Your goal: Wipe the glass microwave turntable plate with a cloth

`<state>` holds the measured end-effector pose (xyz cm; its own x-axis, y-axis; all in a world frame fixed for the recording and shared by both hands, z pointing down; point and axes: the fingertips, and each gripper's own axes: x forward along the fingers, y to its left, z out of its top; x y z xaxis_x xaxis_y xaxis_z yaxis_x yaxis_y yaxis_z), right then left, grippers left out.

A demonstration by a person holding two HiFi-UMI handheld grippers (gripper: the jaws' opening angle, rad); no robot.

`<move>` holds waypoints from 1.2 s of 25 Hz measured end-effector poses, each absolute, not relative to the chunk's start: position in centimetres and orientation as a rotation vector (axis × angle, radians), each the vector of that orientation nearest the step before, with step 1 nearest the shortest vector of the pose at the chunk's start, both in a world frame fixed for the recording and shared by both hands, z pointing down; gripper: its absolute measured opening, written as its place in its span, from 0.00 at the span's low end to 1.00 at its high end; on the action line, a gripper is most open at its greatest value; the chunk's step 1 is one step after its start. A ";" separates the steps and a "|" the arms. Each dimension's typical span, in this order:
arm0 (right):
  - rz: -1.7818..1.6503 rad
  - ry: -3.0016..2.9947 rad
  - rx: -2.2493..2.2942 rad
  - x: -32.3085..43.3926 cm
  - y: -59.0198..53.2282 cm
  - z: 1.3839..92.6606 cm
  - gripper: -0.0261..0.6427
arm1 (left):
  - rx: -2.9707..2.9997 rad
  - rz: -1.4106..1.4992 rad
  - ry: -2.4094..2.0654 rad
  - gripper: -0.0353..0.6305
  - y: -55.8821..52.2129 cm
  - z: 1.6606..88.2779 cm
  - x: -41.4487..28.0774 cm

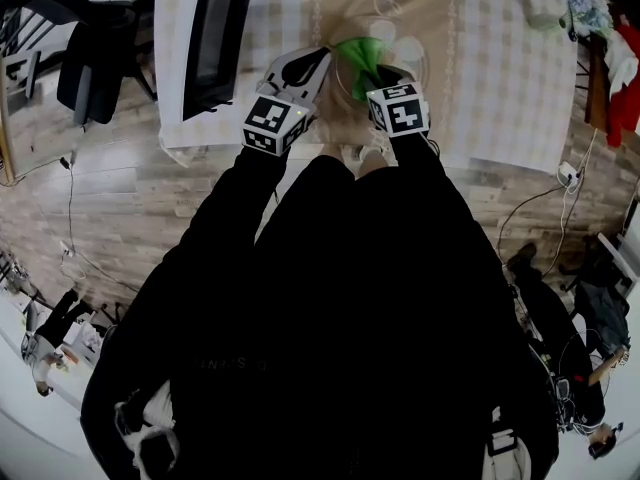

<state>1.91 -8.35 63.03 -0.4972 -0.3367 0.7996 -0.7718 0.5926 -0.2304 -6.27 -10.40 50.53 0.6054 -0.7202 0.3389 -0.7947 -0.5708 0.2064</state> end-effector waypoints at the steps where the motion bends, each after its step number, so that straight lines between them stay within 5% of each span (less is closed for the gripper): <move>1: 0.757 -2.092 0.848 1.0 -7.8 63.1 0.20 | 2.490 0.309 -1.223 0.09 -10.2 50.7 -6.6; 13: 0.767 -2.076 0.660 -6.0 -3.6 64.6 0.20 | 2.501 0.308 -1.177 0.09 -8.3 51.1 -8.5; 30: 0.781 -2.055 0.714 -3.3 -3.8 65.9 0.20 | 2.538 0.327 -1.103 0.09 -8.8 51.1 -6.7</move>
<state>-3.34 -3.85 65.86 -0.5154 -0.2104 0.8307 -0.7092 0.6489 -0.2756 -6.73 -8.84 51.14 0.6697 -0.6579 0.3446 -0.7394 -0.6338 0.2269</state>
